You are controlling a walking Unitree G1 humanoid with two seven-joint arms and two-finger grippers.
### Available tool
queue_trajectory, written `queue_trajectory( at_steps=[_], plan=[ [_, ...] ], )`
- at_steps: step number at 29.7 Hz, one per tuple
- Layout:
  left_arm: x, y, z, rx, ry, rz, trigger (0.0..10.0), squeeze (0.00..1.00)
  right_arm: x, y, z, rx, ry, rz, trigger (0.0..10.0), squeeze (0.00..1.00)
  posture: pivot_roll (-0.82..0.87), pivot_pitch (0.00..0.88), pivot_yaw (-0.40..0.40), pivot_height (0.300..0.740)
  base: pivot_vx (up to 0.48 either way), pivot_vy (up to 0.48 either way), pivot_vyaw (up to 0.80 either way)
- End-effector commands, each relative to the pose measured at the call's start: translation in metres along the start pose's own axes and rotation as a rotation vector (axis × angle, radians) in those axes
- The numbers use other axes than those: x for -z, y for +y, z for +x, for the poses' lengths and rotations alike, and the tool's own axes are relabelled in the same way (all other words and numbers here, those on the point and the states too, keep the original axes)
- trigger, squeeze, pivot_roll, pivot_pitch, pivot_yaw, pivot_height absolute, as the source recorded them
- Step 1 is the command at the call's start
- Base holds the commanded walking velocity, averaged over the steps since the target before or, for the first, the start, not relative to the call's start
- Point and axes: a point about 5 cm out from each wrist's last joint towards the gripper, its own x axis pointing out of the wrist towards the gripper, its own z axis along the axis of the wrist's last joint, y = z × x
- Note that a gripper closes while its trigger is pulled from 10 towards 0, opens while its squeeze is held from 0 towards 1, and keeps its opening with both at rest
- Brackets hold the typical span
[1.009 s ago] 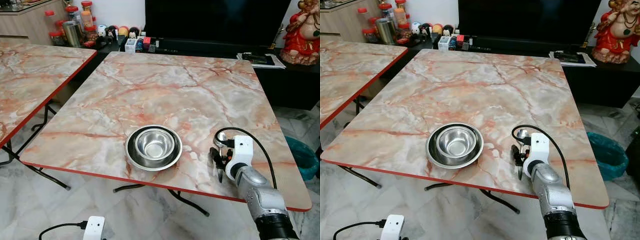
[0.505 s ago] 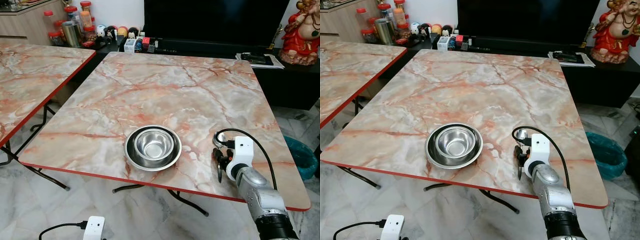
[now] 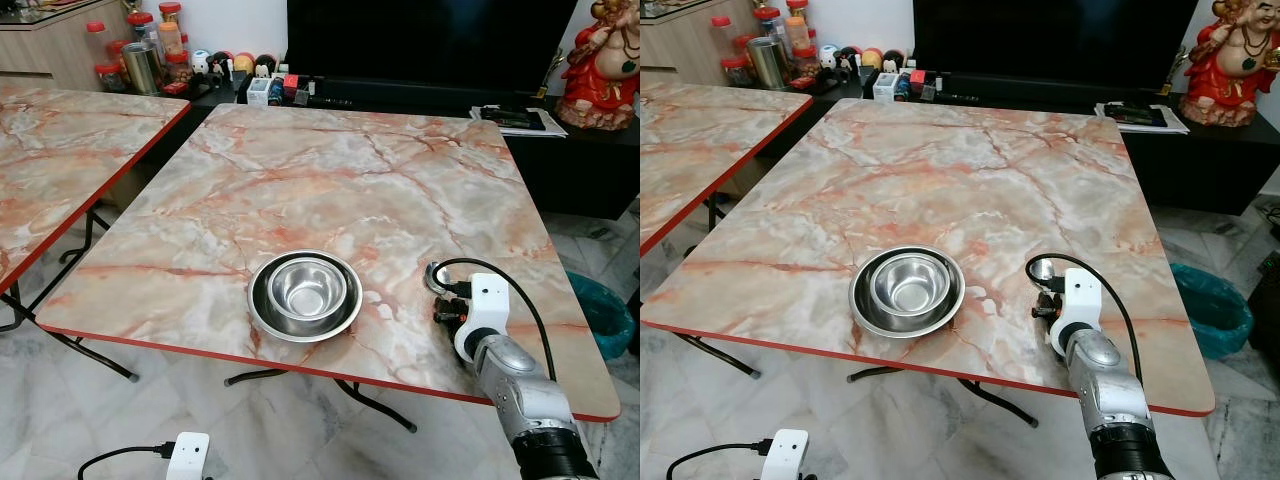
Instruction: Setting the table
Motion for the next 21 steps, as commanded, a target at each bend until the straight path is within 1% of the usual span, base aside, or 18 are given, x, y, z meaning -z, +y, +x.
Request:
queue_trajectory(
  at_steps=[1,5,6,7,8,10,13,17,21],
  plan=[
    [0.003,-0.001,0.0,0.005,0.02,0.007,10.0,0.0,0.015,0.008,0.001,-0.046,0.065,0.013,0.0,0.0,0.01,0.023,-0.004,0.736,0.0,0.0,0.0],
    [0.003,-0.001,0.0,0.005,0.02,0.006,10.0,0.0,0.015,0.008,0.001,-0.043,0.061,0.015,0.0,0.0,0.01,0.023,-0.004,0.736,0.0,0.0,0.0],
    [0.003,-0.001,0.0,0.005,0.018,0.004,10.0,0.0,0.011,0.005,0.001,-0.022,0.036,0.019,10.0,0.0,0.01,0.02,-0.004,0.736,0.0,0.0,0.0],
    [0.003,-0.001,0.0,0.005,0.017,0.003,10.0,0.0,0.006,0.003,0.001,-0.007,0.007,0.032,10.0,0.0,0.01,0.02,-0.004,0.736,0.0,0.0,0.0],
    [0.003,-0.001,0.0,0.005,0.017,0.003,10.0,0.0,0.006,0.003,0.001,-0.007,0.007,0.032,10.0,0.0,0.01,0.02,-0.004,0.736,0.0,0.0,0.0],
    [0.003,-0.001,0.0,0.005,0.016,0.001,10.0,0.0,-0.005,-0.003,0.0,0.011,-0.049,0.045,10.0,0.0,0.0,0.018,-0.002,0.736,0.0,0.0,0.0],
    [0.002,-0.001,0.0,0.007,0.015,0.002,10.0,0.0,-0.013,-0.007,-0.002,0.021,-0.081,0.043,10.0,0.0,0.0,0.016,-0.003,0.736,0.0,0.0,0.0],
    [0.002,-0.002,0.0,0.008,0.015,0.001,10.0,0.0,-0.02,-0.01,-0.002,0.031,-0.11,0.046,10.0,0.0,0.0,0.016,-0.004,0.736,0.0,0.0,0.0],
    [0.002,-0.002,0.0,0.008,0.015,-0.001,10.0,0.0,-0.022,-0.013,-0.003,0.041,-0.12,0.047,10.0,0.0,0.0,0.016,-0.004,0.736,0.0,0.0,0.0]
  ],
)
